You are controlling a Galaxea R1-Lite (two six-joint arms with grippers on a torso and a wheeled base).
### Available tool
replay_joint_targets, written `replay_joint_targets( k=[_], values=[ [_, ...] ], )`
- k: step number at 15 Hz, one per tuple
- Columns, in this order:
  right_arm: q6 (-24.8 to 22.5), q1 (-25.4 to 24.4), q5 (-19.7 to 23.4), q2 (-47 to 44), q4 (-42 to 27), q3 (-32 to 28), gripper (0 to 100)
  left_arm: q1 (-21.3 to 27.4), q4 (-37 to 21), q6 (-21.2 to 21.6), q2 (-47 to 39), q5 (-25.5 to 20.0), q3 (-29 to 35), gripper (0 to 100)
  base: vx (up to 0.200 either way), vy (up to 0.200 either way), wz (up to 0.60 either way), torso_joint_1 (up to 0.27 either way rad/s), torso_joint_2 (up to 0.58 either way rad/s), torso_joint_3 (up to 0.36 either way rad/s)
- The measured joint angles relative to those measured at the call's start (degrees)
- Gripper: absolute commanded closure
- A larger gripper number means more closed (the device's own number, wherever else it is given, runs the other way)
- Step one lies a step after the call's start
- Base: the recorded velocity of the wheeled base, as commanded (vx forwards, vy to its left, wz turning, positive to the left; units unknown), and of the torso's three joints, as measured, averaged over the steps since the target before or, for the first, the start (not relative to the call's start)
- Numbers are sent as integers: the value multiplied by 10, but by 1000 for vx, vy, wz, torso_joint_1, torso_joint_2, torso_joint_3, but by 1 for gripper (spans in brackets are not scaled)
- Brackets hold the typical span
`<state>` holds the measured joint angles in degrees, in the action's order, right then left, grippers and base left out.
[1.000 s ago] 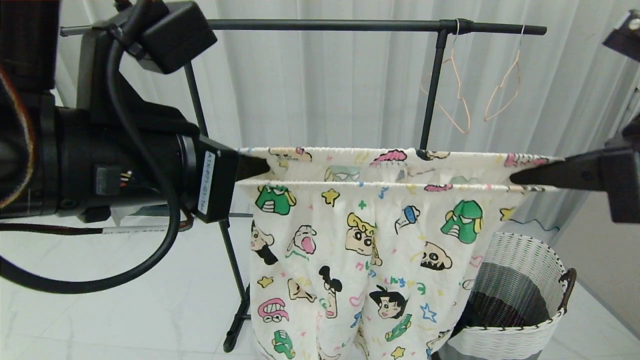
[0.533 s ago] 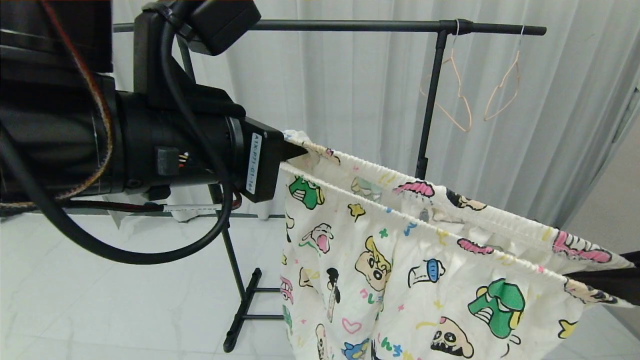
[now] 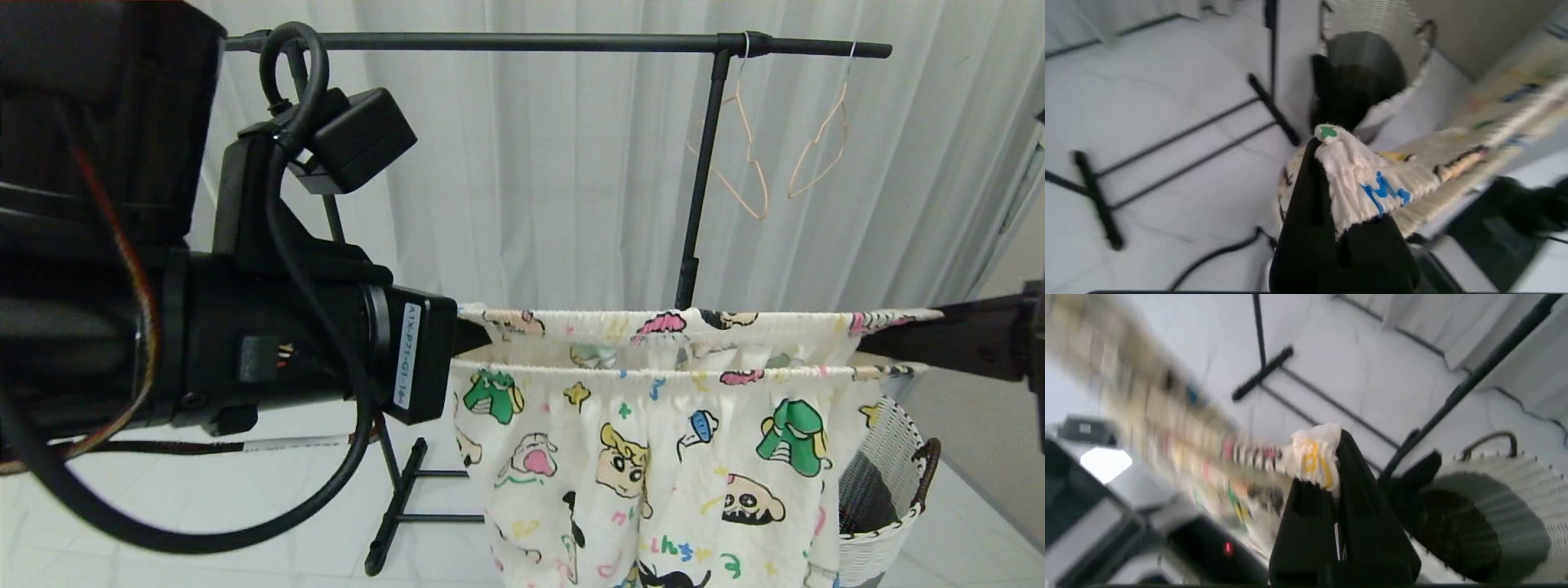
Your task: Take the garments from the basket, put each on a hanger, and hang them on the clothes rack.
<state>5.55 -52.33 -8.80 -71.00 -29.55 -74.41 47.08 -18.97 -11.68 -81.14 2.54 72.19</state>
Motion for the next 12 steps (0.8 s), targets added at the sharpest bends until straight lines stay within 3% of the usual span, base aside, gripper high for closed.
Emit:
replay_joint_targets(
  k=[2, 4, 6, 9, 12],
  values=[
    [0, 31, 18, -47, 25, -54, 100, 60, -1, -37, 18, 10, -19, 100, 0, 0, 0, 0, 0, 0],
    [0, 47, 28, -91, 29, -114, 100, 129, -2, -49, 32, 53, -42, 100, 0, 0, 0, 0, 0, 0],
    [0, 58, 31, -129, 31, -151, 100, 166, -2, -52, 41, 82, -65, 100, 0, 0, 0, 0, 0, 0],
    [0, 70, 32, -151, 27, -158, 100, 164, -2, -43, 48, 84, -75, 100, 0, 0, 0, 0, 0, 0],
    [-1, 75, 31, -136, -19, -148, 100, 81, -2, 44, 39, 84, -65, 100, 0, 0, 0, 0, 0, 0]
  ],
)
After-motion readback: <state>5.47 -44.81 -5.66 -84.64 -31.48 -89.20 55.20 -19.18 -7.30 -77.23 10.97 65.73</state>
